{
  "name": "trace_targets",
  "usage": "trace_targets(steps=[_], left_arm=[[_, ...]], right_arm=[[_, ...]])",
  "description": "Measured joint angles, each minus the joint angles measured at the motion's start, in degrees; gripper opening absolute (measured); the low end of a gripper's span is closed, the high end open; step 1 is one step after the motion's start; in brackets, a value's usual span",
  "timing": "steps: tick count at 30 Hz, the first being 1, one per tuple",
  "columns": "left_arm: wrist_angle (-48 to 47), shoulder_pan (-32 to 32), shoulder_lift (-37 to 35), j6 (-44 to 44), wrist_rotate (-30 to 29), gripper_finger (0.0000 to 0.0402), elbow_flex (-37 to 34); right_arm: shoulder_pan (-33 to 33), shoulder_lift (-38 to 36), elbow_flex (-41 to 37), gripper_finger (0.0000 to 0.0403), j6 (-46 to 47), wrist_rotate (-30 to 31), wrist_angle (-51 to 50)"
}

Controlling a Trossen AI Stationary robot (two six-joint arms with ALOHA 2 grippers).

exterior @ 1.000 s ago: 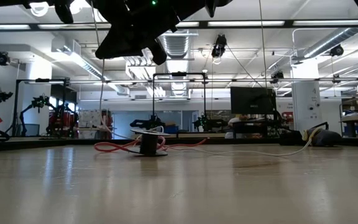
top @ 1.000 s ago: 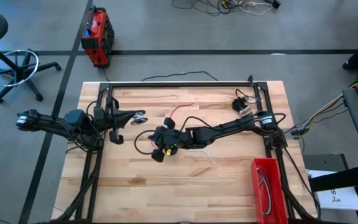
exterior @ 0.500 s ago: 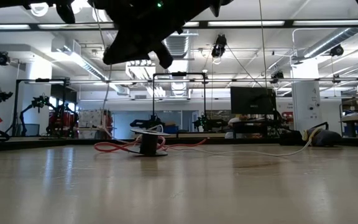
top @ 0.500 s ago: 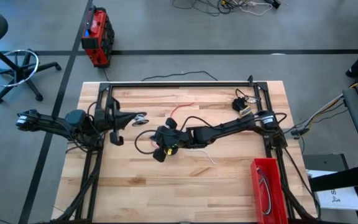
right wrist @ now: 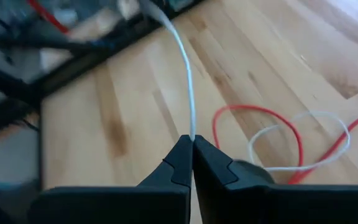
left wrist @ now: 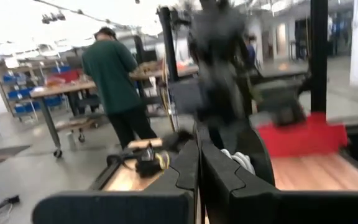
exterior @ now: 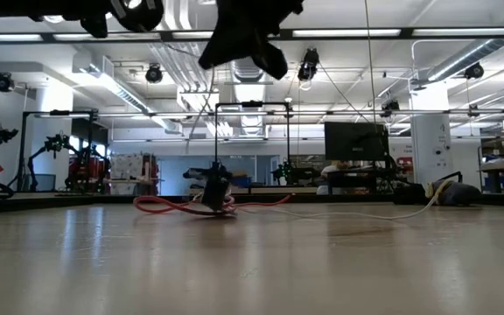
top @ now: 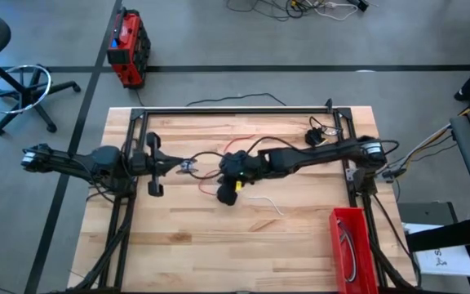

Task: Coil cords
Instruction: Coil the white wire onto the spool

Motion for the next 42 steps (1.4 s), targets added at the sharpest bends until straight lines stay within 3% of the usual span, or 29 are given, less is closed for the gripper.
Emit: trace_targets(steps=[8,17,26,34,42], left_arm=[[-2.6,0.0,6.8,0.0,-0.9,0.0000,0.0],[-3.8,0.0,17.6,-0.2,-8.2,0.0000,2.2],[-3.2,0.0,27.6,-7.3,-22.5,0.0000,7.9],[3.7,0.9,33.4,-11.8,-25.6,0.0000,9.9],[10.7,2.0,32.5,-17.4,-25.5,0.0000,7.0]], right_arm=[[-2.1,-3.1,0.0,0.0000,6.9,-3.4,2.4],[-2.5,-3.2,0.1,0.0000,9.8,-6.2,10.2],[-2.4,-2.7,0.1,0.0000,8.3,-1.7,15.0],[-2.3,0.9,0.1,0.0000,6.1,-1.0,20.2],[-1.7,2.3,0.2,0.0000,1.3,1.3,20.9]])
